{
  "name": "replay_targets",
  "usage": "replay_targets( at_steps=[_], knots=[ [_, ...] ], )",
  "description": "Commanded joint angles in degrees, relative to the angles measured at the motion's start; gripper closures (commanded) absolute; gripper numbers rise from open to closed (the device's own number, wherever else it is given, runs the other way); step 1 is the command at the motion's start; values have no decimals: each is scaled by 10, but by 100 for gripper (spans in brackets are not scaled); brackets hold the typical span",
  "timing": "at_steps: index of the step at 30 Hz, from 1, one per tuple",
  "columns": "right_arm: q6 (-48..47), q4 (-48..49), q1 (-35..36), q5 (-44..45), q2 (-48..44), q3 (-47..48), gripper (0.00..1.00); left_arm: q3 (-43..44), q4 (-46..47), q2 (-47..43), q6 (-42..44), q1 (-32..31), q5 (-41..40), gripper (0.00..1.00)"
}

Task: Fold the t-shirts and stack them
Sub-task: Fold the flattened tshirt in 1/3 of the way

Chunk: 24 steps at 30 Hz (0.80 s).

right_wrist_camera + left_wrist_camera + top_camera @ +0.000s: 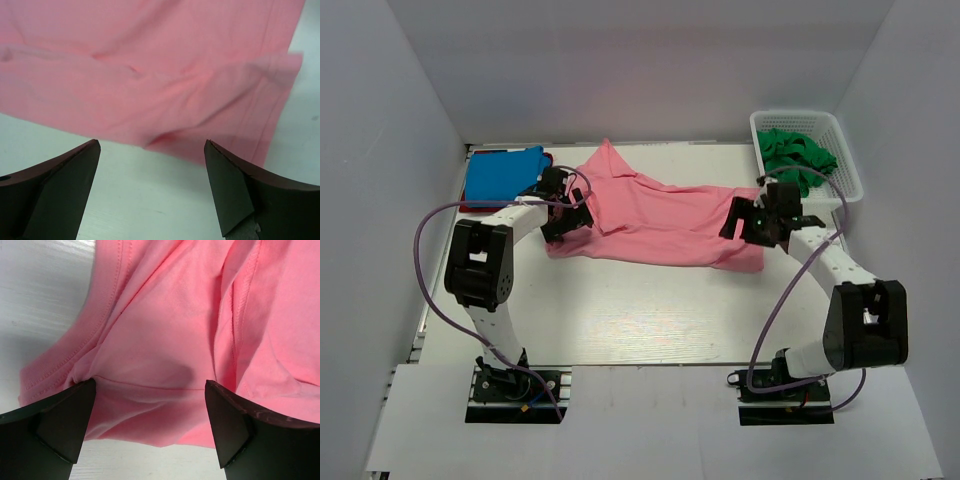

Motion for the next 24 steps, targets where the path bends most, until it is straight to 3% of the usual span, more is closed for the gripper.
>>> replay_targets(
  at_steps=[1, 10, 14, 24],
  knots=[
    [33, 9, -1, -5, -1, -46, 10, -3, 14, -19, -5, 2, 11, 0],
    [62, 71, -11, -9, 72, -82, 10, -66, 9, -32, -28, 7, -11, 0],
    [102, 39, -24, -3, 115, -84, 10, -77, -11, -38, -33, 7, -46, 0],
    [172, -32, -107, 59, 63, -183, 10, -147, -45, -112, -50, 41, -107, 0]
  ],
)
